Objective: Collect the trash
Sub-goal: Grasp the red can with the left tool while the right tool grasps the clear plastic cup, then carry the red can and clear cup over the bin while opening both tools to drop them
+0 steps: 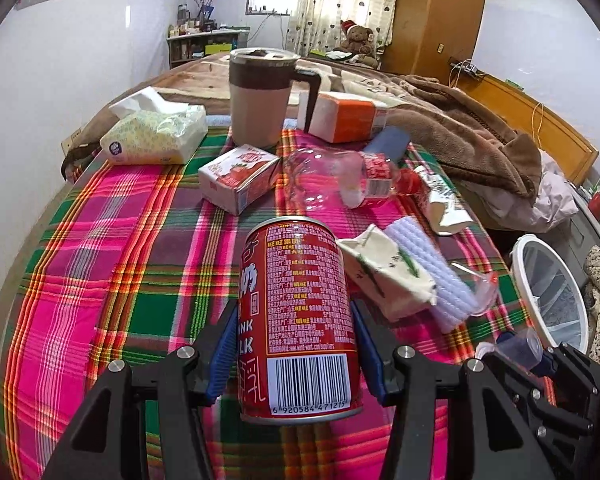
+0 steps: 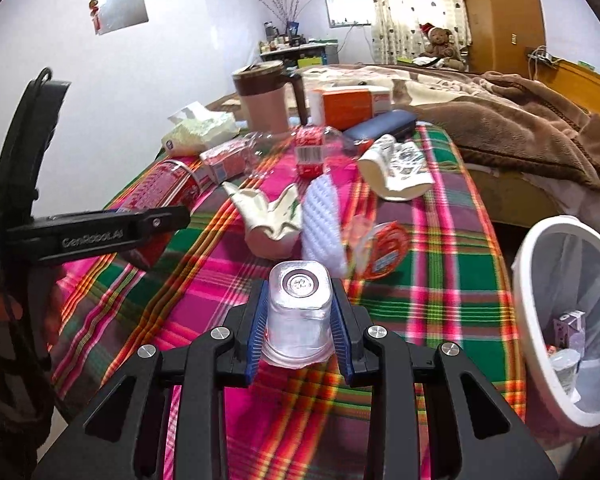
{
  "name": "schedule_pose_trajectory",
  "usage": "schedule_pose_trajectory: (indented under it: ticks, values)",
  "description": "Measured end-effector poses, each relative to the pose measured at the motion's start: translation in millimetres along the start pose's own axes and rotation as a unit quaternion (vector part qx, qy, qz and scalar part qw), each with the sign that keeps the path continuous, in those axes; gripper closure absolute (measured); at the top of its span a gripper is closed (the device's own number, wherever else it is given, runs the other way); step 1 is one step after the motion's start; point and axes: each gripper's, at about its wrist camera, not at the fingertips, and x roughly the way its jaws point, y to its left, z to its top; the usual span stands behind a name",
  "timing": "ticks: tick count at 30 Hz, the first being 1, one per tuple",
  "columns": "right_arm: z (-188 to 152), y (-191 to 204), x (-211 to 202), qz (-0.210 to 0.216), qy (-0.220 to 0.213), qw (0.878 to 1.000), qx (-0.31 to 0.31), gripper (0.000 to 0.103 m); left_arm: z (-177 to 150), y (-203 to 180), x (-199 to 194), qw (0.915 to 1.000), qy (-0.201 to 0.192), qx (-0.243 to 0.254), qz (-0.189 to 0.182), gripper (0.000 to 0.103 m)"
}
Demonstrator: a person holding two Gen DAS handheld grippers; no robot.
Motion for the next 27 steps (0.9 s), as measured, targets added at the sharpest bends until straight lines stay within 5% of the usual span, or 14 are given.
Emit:
schedule_pose_trajectory:
  ticks: [27]
  values:
    - [11, -105, -67, -0.076, -0.075, 0.992, 0.069, 0.072, 11, -125, -47, 0.9933, -0.061, 0.069, -0.071, 0.049]
